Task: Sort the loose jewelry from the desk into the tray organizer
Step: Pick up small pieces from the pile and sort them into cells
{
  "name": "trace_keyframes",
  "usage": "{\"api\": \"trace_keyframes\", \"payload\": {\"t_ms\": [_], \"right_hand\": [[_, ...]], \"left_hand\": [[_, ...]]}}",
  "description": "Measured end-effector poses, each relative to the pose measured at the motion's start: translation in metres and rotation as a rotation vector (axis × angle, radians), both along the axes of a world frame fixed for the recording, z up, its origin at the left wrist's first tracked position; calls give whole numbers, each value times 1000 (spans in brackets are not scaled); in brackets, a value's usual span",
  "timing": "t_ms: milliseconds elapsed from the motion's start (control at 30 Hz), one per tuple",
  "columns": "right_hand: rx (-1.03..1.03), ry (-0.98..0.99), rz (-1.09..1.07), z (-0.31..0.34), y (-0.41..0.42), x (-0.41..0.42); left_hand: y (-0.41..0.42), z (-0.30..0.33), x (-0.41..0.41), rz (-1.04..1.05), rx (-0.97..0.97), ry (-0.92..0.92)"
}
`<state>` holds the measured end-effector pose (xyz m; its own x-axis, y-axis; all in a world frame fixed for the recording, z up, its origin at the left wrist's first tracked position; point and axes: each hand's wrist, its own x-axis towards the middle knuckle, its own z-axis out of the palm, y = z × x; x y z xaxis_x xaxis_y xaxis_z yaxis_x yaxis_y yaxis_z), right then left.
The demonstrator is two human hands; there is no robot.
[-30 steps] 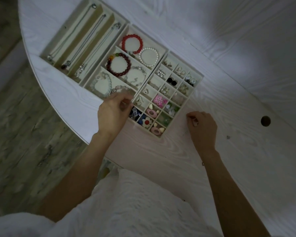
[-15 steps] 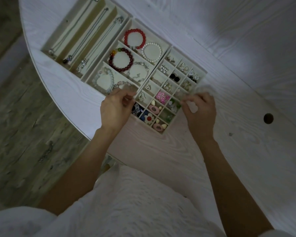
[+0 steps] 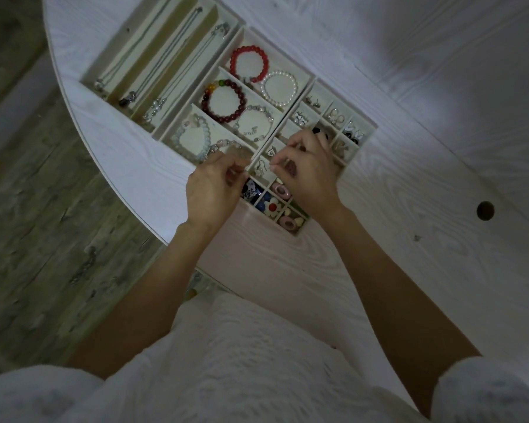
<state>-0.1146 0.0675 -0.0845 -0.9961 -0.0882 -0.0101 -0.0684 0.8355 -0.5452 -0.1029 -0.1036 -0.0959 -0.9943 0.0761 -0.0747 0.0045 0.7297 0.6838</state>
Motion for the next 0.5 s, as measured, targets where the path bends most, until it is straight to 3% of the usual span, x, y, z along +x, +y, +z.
{"api": "trace_keyframes", "payload": {"t_ms": [300, 500], "right_hand": [[102, 77, 18, -8, -6, 6], [56, 102, -50, -4, 0, 6]], "left_hand": [[0, 0, 0, -6, 3, 7], [1, 0, 0, -2, 1, 6]]}}
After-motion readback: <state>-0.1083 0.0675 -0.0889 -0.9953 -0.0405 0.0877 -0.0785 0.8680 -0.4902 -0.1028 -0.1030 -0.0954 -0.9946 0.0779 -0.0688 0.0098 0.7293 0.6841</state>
